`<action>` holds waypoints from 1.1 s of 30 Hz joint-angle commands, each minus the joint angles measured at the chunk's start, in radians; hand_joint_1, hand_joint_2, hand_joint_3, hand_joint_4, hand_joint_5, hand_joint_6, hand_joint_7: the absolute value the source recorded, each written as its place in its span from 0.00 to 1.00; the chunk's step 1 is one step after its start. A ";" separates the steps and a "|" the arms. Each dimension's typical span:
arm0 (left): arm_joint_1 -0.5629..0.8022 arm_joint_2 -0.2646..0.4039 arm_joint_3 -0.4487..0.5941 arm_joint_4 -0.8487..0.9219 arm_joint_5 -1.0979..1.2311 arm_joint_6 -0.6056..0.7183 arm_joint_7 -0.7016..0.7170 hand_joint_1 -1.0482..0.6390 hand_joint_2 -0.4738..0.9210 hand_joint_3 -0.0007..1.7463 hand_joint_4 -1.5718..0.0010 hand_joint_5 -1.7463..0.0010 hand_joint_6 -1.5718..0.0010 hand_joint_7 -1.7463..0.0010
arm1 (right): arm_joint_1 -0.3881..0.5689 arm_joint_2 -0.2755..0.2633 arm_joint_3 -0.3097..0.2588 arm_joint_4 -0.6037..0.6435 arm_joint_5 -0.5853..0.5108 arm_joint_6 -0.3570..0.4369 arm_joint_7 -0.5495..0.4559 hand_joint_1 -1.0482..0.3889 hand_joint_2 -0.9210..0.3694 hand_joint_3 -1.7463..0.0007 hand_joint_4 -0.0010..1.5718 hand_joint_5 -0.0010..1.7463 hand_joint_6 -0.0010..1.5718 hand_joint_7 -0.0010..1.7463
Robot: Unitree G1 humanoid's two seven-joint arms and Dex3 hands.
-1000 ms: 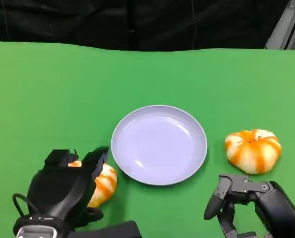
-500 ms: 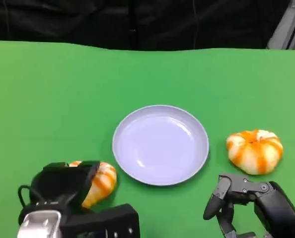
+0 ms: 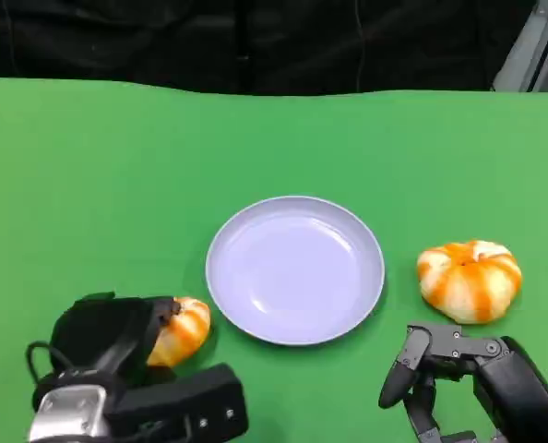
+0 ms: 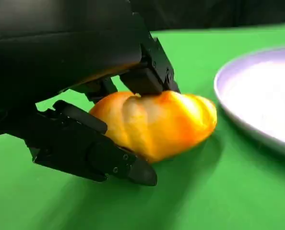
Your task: Grasp the bread from the table and place it into the plate.
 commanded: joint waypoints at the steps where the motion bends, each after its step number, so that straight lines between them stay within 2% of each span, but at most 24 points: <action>1: 0.029 0.039 0.008 0.048 -0.054 -0.104 0.147 0.47 0.97 0.00 0.48 0.02 0.46 0.34 | 0.003 -0.014 -0.008 -0.003 0.009 -0.003 -0.001 0.78 0.52 0.14 0.55 0.99 0.53 0.76; 2: 0.038 0.045 0.016 0.029 -0.059 -0.119 0.178 0.47 0.98 0.03 0.47 0.01 0.48 0.27 | 0.003 -0.014 -0.008 -0.004 0.008 -0.003 -0.001 0.78 0.52 0.14 0.55 0.99 0.53 0.76; 3: 0.046 0.049 0.023 0.013 -0.066 -0.130 0.202 0.49 0.95 0.15 0.47 0.00 0.53 0.16 | 0.002 -0.014 -0.008 -0.004 0.007 -0.004 -0.001 0.79 0.52 0.14 0.56 0.99 0.53 0.76; 4: 0.058 0.052 0.034 -0.008 -0.075 -0.148 0.234 0.50 0.83 0.37 0.46 0.00 0.56 0.09 | 0.001 -0.015 -0.008 -0.002 0.005 -0.006 -0.002 0.79 0.52 0.14 0.56 0.99 0.53 0.76; 5: 0.067 0.054 0.042 -0.024 -0.082 -0.161 0.257 0.51 0.76 0.50 0.45 0.00 0.56 0.06 | 0.000 -0.015 -0.008 -0.001 0.004 -0.007 -0.003 0.79 0.52 0.14 0.55 0.99 0.53 0.76; 6: 0.072 0.055 0.045 -0.031 -0.087 -0.168 0.269 0.51 0.72 0.58 0.45 0.00 0.56 0.04 | -0.001 -0.015 -0.009 0.000 0.004 -0.007 -0.003 0.79 0.52 0.14 0.55 0.99 0.53 0.76; 8: 0.091 0.062 0.059 -0.063 -0.100 -0.192 0.290 0.52 0.68 0.67 0.44 0.00 0.56 0.05 | -0.001 -0.015 -0.008 -0.002 0.007 -0.001 -0.001 0.79 0.52 0.14 0.56 0.99 0.53 0.76; 17: 0.167 0.061 0.129 -0.221 -0.132 -0.233 0.335 0.53 0.58 0.78 0.43 0.00 0.54 0.06 | -0.008 -0.010 -0.006 0.011 0.013 -0.007 -0.003 0.79 0.52 0.14 0.56 0.99 0.53 0.76; 27: 0.149 0.047 0.148 -0.226 -0.156 -0.315 0.386 0.56 0.49 0.84 0.40 0.00 0.53 0.05 | -0.004 -0.013 -0.005 0.008 0.017 -0.003 0.002 0.78 0.52 0.14 0.55 0.97 0.52 0.76; 33: 0.099 0.025 0.124 -0.206 -0.155 -0.348 0.378 0.54 0.49 0.87 0.38 0.00 0.51 0.07 | -0.002 -0.012 -0.005 0.007 0.020 -0.001 0.003 0.79 0.51 0.15 0.55 0.97 0.52 0.76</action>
